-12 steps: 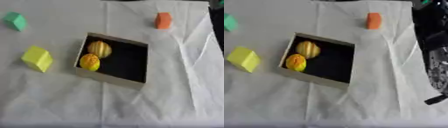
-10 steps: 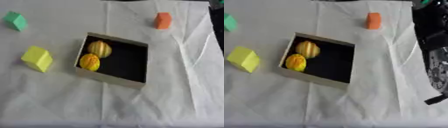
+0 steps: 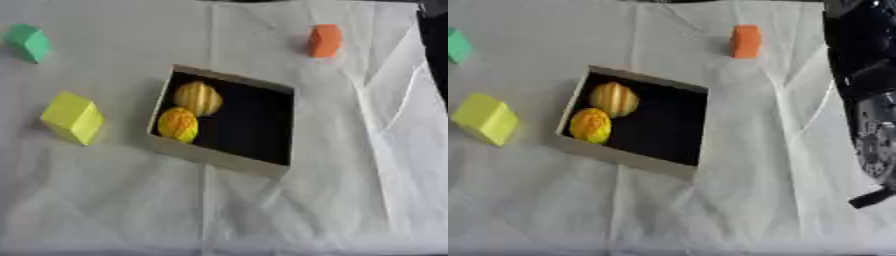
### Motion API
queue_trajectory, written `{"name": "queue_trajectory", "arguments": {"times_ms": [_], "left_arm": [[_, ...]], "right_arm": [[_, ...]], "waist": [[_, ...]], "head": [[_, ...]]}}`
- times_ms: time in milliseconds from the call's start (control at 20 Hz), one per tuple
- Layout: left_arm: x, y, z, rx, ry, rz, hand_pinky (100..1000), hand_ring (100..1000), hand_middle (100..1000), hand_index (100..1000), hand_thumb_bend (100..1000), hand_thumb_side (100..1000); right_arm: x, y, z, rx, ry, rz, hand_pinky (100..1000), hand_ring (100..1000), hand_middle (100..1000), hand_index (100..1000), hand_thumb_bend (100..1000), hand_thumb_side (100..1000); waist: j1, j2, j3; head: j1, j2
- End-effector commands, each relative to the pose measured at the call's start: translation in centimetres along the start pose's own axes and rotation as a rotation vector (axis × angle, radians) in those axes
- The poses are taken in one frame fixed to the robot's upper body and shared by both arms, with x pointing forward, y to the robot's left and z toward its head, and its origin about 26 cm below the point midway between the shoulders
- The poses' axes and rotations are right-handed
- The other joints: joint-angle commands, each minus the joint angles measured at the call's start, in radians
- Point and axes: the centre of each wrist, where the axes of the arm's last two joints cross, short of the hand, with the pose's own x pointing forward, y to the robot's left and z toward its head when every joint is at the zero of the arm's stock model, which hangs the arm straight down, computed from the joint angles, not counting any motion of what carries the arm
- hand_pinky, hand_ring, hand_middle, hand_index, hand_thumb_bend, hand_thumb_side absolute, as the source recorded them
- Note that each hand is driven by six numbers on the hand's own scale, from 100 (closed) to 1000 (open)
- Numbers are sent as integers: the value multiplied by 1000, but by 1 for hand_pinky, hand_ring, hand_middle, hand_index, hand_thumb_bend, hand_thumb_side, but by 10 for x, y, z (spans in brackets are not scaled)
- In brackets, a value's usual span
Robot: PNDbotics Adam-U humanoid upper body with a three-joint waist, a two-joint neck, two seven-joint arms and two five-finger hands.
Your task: Pick up objects on the table and place them in the box.
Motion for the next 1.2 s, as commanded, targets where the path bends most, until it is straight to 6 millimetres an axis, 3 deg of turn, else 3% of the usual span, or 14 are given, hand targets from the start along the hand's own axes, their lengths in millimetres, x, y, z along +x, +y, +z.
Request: {"name": "queue_trajectory", "arguments": {"times_ms": [50, 350, 700, 1200], "left_arm": [[7, 1, -4, -21, -22, -16, 864, 813, 742, 833, 100, 568], [7, 2, -4, -23, -18, -19, 863, 813, 742, 833, 100, 568], [7, 2, -4, -25, -16, -19, 864, 814, 742, 833, 100, 567], [7, 1, -3, -28, -11, -15, 864, 814, 743, 833, 100, 567]], "right_arm": [[-8, -26, -7, 70, -41, 110, 809, 931, 805, 920, 100, 203], [-31, -35, -5, 275, -86, 290, 842, 947, 842, 939, 100, 206], [-56, -35, 1, 414, -101, 362, 860, 961, 868, 960, 100, 226], [-51, -33, 0, 491, -106, 375, 886, 985, 894, 979, 100, 249]], "waist": [[-7, -84, -4], [-12, -86, -10], [-16, -85, -12], [-17, -82, -9]], "head": [[-2, 4], [4, 4], [6, 4], [5, 4]]}}
